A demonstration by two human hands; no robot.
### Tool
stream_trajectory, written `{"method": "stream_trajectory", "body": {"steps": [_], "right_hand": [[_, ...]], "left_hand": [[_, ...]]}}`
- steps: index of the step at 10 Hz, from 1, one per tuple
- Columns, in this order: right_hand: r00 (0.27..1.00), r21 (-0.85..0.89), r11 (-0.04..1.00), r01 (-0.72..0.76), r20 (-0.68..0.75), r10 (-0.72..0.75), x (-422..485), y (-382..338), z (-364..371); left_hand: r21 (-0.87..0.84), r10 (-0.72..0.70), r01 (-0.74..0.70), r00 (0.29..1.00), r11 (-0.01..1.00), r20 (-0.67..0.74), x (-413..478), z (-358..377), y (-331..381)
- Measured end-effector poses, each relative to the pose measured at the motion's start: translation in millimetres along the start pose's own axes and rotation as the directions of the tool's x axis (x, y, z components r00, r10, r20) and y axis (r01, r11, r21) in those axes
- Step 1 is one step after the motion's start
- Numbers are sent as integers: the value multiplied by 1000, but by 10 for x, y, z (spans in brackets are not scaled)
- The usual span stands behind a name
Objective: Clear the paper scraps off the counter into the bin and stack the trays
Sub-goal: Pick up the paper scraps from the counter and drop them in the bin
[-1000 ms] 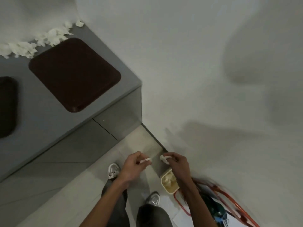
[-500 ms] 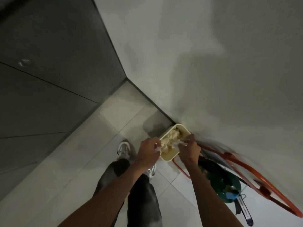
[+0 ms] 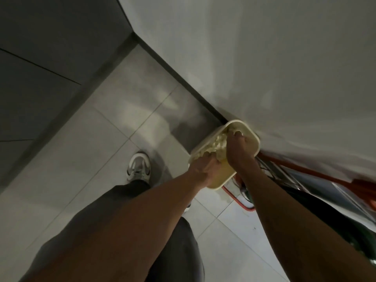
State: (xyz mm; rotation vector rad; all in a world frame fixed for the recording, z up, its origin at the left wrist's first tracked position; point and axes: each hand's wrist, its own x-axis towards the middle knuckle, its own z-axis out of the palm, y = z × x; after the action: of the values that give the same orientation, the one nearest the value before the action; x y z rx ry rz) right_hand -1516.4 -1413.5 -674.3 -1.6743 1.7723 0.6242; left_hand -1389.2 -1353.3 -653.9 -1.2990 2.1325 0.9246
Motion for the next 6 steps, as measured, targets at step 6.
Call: {"method": "stream_trajectory", "body": {"steps": [6], "right_hand": [[986, 292, 948, 128, -141, -90, -2520, -1187, -2487]], "left_hand": [[-533, -215, 36, 936, 845, -278, -2970, -2384, -578]]}}
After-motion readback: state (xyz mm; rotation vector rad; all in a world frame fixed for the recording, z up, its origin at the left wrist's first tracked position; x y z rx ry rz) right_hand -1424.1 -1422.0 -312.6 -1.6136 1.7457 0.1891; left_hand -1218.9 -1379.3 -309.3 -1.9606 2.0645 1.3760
